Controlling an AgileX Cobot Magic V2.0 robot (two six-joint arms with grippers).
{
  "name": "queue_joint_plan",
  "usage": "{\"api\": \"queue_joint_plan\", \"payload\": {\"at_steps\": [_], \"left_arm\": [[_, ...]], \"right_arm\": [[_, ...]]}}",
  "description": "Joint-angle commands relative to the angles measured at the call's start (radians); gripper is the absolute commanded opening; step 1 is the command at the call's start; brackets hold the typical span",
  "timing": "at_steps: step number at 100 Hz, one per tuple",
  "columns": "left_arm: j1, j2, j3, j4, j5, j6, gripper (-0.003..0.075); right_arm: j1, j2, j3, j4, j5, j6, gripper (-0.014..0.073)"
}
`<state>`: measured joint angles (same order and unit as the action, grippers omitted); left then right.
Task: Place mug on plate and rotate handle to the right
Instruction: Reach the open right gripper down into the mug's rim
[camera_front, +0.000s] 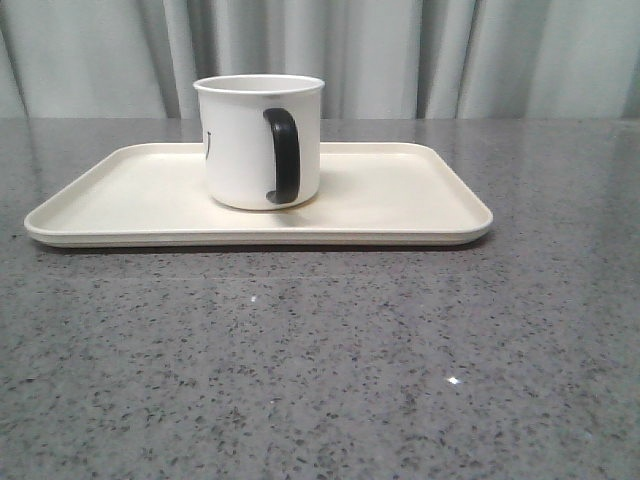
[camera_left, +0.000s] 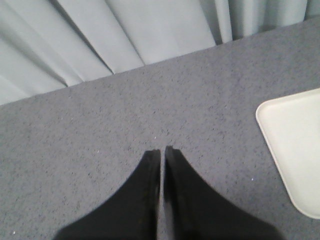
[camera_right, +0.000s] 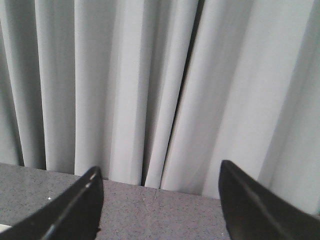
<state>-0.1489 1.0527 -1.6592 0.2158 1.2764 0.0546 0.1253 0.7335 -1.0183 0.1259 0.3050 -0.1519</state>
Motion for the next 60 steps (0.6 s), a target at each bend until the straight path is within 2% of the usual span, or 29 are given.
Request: {"api": "queue_joint_plan", "payload": {"at_steps": [1,17,32,60], "left_arm": [[0.017,-0.055,0.061,0.017,-0.022,-0.009,-0.002],[0.019,-0.127,0.22,0.015,-0.074,-0.009,-0.002],[0.019,-0.165,0.321,0.013,-0.136,-0.01,-0.002],[0.019,-0.165,0.348,0.009,-0.159,-0.01,-0.002]], "right_arm": [[0.0,0.001,-0.032,-0.005,-0.063,-0.007,0.0498],[0.0,0.011,-0.047,-0.005,-0.075,-0.008,0.0498],[0.02,0.099,-0.182,-0.005,-0.016,-0.008,0.0498],[0.238,0.447,-0.582,-0.001,0.282,-0.048,0.0498]]}}
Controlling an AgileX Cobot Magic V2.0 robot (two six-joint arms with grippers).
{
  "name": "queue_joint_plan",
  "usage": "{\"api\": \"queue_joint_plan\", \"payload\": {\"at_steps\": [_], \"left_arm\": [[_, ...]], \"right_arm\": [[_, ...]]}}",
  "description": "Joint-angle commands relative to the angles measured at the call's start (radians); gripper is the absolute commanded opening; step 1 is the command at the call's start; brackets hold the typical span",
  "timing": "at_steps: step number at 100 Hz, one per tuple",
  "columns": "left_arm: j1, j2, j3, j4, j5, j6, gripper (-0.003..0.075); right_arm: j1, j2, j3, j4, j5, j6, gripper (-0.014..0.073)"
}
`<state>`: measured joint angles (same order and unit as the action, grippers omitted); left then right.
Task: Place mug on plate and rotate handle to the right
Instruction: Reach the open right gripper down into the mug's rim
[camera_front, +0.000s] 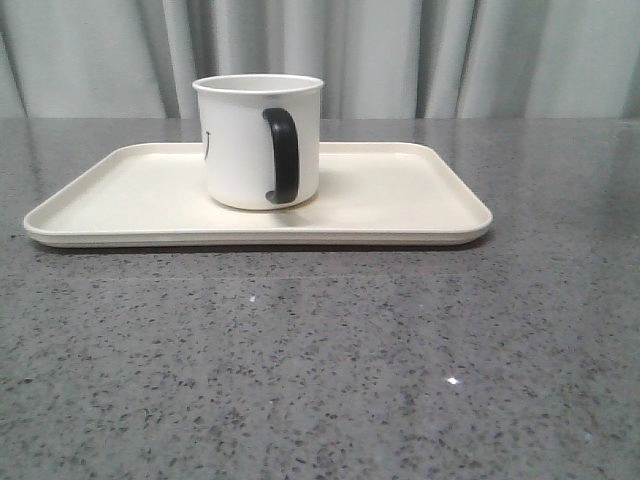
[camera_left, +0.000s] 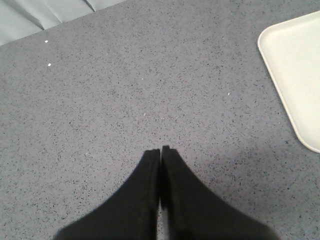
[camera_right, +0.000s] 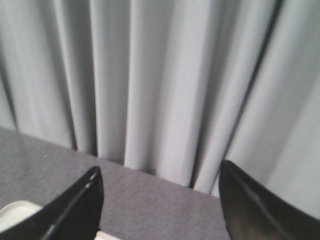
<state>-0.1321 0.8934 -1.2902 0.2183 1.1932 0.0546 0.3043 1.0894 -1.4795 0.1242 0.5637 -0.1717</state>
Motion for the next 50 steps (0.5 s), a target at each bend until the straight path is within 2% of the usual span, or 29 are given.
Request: {"api": "queue_joint_plan", "payload": {"at_steps": [1,20,50], "left_arm": [[0.002,-0.006,-0.021,0.006,-0.076,-0.01,-0.002],[0.002,-0.006,-0.021,0.006,-0.074,-0.01,-0.002],[0.002,-0.006,-0.021,0.002,-0.074,-0.01,-0.002]], "right_arm": [[0.07,0.1,-0.129,0.002,0.037,-0.028,0.0498],[0.164,0.327,-0.279,0.026,0.194,-0.032,0.0498],[0.176,0.544,-0.284,0.129,0.322,-0.045,0.0498]]}}
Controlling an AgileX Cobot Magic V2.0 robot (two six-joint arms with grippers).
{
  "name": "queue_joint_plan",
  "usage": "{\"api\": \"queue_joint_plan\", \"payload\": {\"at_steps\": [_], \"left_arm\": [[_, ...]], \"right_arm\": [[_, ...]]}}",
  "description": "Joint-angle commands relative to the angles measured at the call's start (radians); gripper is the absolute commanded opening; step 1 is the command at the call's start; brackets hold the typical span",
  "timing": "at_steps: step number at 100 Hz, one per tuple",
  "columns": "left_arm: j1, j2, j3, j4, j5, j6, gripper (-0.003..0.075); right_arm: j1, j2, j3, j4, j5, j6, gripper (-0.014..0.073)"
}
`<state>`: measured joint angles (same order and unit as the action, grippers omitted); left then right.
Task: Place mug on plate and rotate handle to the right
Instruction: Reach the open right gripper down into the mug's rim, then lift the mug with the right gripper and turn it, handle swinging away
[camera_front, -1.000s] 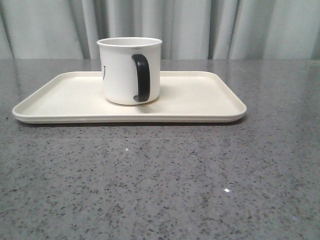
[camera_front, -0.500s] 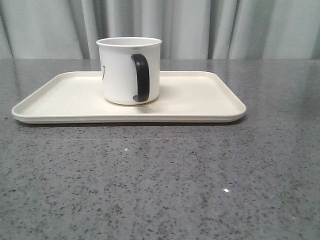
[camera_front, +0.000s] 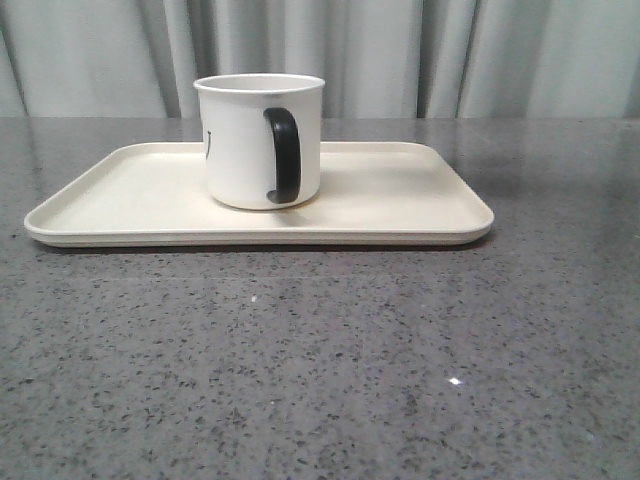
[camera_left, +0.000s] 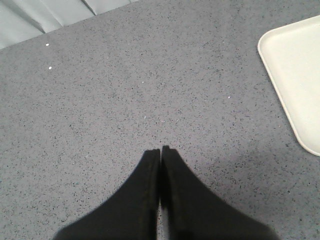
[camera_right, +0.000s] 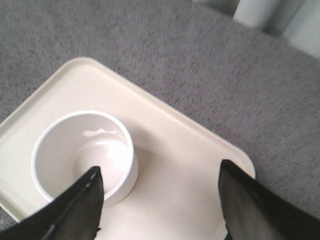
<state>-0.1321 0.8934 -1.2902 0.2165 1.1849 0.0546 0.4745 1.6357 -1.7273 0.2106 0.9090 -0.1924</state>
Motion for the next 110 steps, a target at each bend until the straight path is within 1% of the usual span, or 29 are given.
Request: {"api": "queue_joint_plan", "payload": {"at_steps": [1,11,25,71,96,103,110], "left_arm": [[0.002,-0.006,-0.021,0.004,-0.065,-0.01,-0.002],[0.002,-0.006,-0.021,0.004,-0.064,-0.01,-0.002],[0.002,-0.006,-0.021,0.003,-0.062,-0.01,-0.002],[0.002,-0.006,-0.021,0.002,-0.058,-0.01,-0.002],[0.002,-0.006,-0.021,0.002,-0.058,-0.01,-0.002],[0.002,-0.006,-0.021,0.002,-0.058,-0.01,-0.002],[0.002,-0.006,-0.021,0.002,-0.058,-0.01,-0.002]], "right_arm": [[0.007,0.003,-0.036,0.045,-0.024,-0.029,0.0498],[0.03,0.036,-0.036,0.068,-0.022,-0.053,0.0498],[0.051,0.067,-0.036,0.068,-0.032,-0.055,0.0498],[0.052,0.174,-0.036,0.064,-0.09,-0.055,0.0498],[0.052,0.227,-0.036,0.064,-0.092,-0.055,0.0495],[0.052,0.234,-0.036,0.064,-0.091,-0.055,0.0464],[0.052,0.236,-0.036,0.064,-0.091,-0.055,0.0367]]}}
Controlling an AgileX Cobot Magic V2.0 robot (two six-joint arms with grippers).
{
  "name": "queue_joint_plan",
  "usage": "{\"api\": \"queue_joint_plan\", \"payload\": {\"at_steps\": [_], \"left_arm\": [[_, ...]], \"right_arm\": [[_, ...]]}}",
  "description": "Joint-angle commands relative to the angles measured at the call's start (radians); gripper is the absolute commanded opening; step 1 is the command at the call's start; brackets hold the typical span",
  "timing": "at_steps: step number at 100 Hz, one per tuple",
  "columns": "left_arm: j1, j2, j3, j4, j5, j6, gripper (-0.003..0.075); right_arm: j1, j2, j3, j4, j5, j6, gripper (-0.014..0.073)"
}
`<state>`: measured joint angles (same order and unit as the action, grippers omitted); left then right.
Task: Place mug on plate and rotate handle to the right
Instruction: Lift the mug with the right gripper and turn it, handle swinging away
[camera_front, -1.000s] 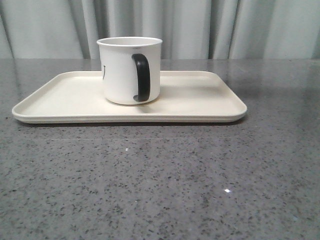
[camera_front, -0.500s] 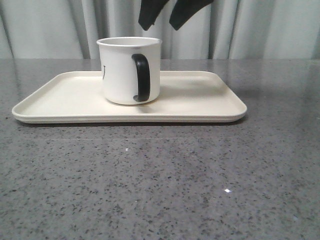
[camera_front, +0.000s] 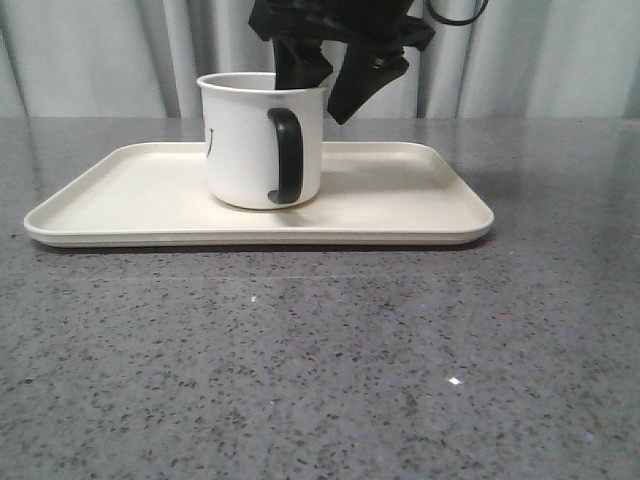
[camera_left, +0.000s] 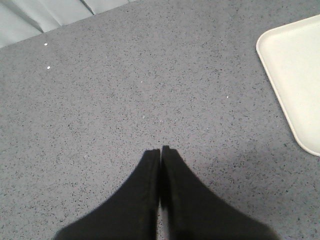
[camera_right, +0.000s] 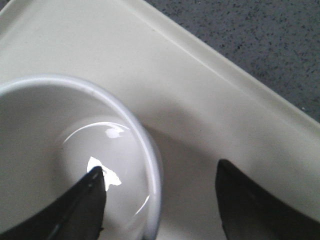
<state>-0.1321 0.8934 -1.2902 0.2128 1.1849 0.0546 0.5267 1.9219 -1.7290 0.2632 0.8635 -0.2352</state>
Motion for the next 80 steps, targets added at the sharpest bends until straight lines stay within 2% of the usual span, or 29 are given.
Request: {"api": "queue_joint_plan", "payload": {"at_steps": [1,7,8,9,16,20,34,42,80], "left_arm": [[0.002,-0.006,-0.021,0.005,-0.058,-0.01,-0.002],[0.002,-0.006,-0.021,0.005,-0.058,-0.01,-0.002],[0.002,-0.006,-0.021,0.005,-0.058,-0.01,-0.002],[0.002,-0.006,-0.021,0.005,-0.058,-0.01,-0.002],[0.002,-0.006,-0.021,0.005,-0.058,-0.01,-0.002],[0.002,-0.006,-0.021,0.005,-0.058,-0.01,-0.002],[0.002,-0.006,-0.021,0.005,-0.054,-0.01,-0.002],[0.002,-0.006,-0.021,0.005,-0.049,-0.01,-0.002],[0.002,-0.006,-0.021,-0.01,-0.017,-0.01,-0.002]], "right_arm": [[0.0,-0.05,-0.034,0.011,-0.046,-0.012,0.0339],[0.0,-0.05,-0.034,0.011,-0.047,-0.012,0.0203],[0.0,-0.051,-0.034,0.011,-0.048,-0.012,0.0148],[0.0,-0.051,-0.034,0.011,-0.048,-0.012,0.0148],[0.0,-0.051,-0.038,0.011,-0.051,-0.012,-0.0044],[0.0,-0.051,-0.04,0.011,-0.05,-0.012,-0.0122],[0.0,-0.053,-0.079,0.011,-0.031,-0.013,-0.012],[0.0,-0.054,-0.137,0.007,0.025,-0.04,-0.012],[0.0,-0.054,-0.547,0.009,0.439,-0.507,-0.012]]}}
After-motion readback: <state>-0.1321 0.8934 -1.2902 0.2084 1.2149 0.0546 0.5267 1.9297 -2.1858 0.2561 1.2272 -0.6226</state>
